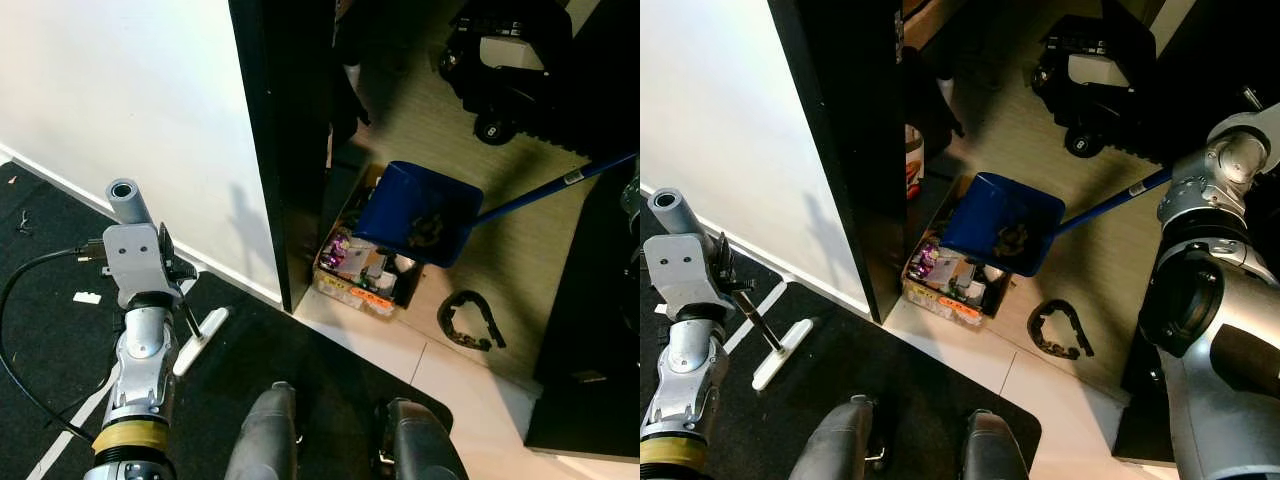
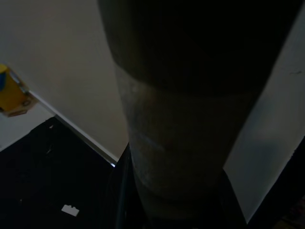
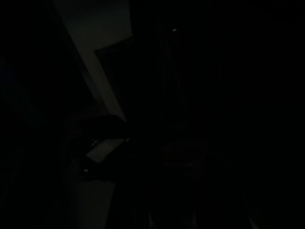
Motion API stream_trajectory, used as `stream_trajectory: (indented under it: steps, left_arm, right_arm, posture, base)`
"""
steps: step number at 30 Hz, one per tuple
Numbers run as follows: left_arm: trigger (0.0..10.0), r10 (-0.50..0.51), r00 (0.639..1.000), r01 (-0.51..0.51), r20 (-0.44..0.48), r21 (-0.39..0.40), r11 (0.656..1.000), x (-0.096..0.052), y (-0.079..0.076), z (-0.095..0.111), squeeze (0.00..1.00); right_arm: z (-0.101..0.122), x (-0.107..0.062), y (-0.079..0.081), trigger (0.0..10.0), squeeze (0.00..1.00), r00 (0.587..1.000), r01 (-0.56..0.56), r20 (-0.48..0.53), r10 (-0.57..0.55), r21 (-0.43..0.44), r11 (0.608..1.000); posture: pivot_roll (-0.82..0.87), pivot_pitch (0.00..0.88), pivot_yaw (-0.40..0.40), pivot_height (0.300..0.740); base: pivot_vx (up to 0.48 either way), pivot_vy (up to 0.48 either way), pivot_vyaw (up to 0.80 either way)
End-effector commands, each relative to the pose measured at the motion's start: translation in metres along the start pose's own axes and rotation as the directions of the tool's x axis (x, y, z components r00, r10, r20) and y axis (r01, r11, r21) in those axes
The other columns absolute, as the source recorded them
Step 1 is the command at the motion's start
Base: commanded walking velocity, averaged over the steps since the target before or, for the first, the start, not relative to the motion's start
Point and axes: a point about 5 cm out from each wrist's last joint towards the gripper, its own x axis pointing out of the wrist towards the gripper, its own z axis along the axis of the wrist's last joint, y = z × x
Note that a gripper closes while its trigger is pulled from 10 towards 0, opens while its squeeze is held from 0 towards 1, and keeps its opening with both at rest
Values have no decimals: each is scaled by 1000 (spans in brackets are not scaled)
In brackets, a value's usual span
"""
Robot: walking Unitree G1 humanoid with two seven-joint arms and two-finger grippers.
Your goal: Sweep floor
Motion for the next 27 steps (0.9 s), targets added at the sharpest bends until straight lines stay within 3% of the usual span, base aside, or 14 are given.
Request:
stream_trajectory:
  steps: [1, 7, 12, 15, 22, 27]
  left_arm:
    - [10000, -28, 1000, 28, 11, 25, 999, 4, 0, 3, 0]
    - [10000, -68, 997, 66, 25, 40, 997, 18, 6, 15, 0]
    - [10000, -68, 997, 67, 30, 38, 997, 22, 8, 18, 0]
    - [10000, -41, 998, 40, 38, 23, 999, 14, 8, 16, 0]
    - [10000, 11, 1000, -12, 26, 12, 1000, -10, 12, 6, 0]
    - [10000, 32, 999, -32, 18, 16, 999, -18, 17, 3, 0]
  right_arm:
    - [4, 1, -6, 10000, 0, 999, 28, 36, -29, 31, 999]
    - [-9, -3, -17, 10000, 0, 996, 85, 18, -85, 12, 996]
    - [-9, -5, -12, 10000, 0, 996, 86, 40, -85, -32, 996]
    - [-3, -9, 11, 10000, 0, 997, 56, 60, -51, -80, 995]
    - [6, -16, 42, 10000, 0, 996, 22, 94, -7, -165, 986]
    - [9, -20, 54, 10000, 0, 993, 18, 115, 8, -220, 975]
  posture:
    - [59, 130, -35, 740]
    - [87, 146, 36, 740]
    - [86, 159, 28, 740]
    - [82, 178, -27, 740]
    - [90, 213, -123, 740]
    - [93, 221, -138, 740]
  base:
    - [0, 0, 0]
    - [0, 0, 0]
    - [0, 0, 0]
    - [0, 0, 0]
    - [0, 0, 0]
    - [0, 0, 0]
